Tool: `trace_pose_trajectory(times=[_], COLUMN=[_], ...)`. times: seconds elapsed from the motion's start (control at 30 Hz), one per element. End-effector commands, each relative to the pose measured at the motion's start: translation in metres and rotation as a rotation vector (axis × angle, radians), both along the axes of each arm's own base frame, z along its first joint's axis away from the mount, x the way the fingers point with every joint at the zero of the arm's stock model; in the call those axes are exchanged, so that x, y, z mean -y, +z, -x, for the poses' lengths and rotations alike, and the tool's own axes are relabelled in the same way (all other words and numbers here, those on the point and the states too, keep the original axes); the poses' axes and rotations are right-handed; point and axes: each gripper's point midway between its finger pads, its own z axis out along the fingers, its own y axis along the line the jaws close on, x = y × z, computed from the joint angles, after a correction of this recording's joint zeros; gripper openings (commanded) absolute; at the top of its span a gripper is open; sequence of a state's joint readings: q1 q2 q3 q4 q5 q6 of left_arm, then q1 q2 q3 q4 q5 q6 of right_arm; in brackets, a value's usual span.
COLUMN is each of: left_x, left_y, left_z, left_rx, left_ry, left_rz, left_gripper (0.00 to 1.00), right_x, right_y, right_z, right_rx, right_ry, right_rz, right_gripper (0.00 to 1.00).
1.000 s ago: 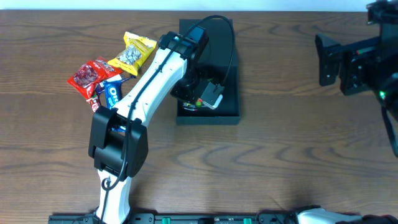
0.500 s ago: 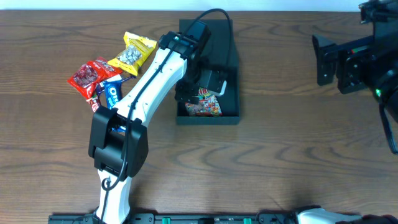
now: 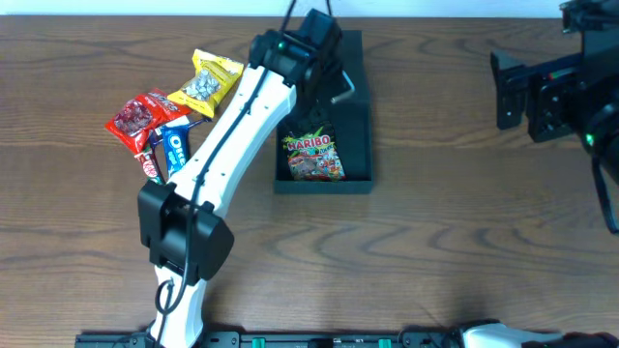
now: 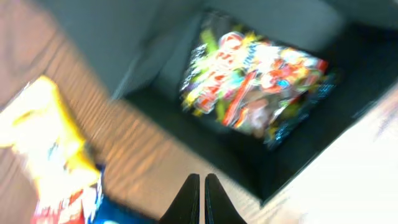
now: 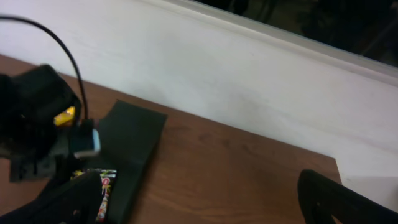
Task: Pack container
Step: 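Carry the Haribo bag into the black box and release it, then move the left gripper to the yellow snack pack and grasp it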
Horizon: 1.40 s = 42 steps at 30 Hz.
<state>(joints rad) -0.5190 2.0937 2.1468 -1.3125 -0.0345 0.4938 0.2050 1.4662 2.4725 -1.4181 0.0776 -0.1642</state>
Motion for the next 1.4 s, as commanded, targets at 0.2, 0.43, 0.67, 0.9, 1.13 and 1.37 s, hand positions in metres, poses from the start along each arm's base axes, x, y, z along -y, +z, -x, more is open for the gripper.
trace_pose_trajectory(times=[0.2, 0.43, 0.67, 0.9, 1.13, 1.37], left_x=[-0.094, -0.127, -0.145, -0.148, -0.174, -0.192], left_y=[0.056, 0.041, -0.019, -0.090, -0.098, -0.112], left_z=[-0.035, -0.097, -0.149, -0.160, -0.175, -0.189], left_rx=[0.210, 0.256, 0.331, 0.211, 0.266, 0.249], left_ry=[0.461, 0.622, 0.733, 0.819, 0.869, 0.899], left_rz=[-0.015, 0.192, 0.113, 0.155, 0.136, 0.234], left_gripper=[0.06, 0.06, 0.13, 0.59, 0.95, 0.95], right_x=[0.002, 0.006, 0.021, 0.022, 0.020, 0.013], right_y=[-0.008, -0.018, -0.028, -0.058, -0.064, -0.064], right_z=[-0.001, -0.025, -0.087, -0.121, -0.129, -0.129], right_rx=[-0.031, -0.052, -0.038, -0.111, -0.122, -0.122], right_ry=[-0.002, -0.031, -0.074, -0.074, -0.063, -0.030], right_rz=[0.012, 0.016, -0.006, -0.009, -0.014, -0.031], right_gripper=[0.99, 0.99, 0.99, 0.99, 0.99, 0.99])
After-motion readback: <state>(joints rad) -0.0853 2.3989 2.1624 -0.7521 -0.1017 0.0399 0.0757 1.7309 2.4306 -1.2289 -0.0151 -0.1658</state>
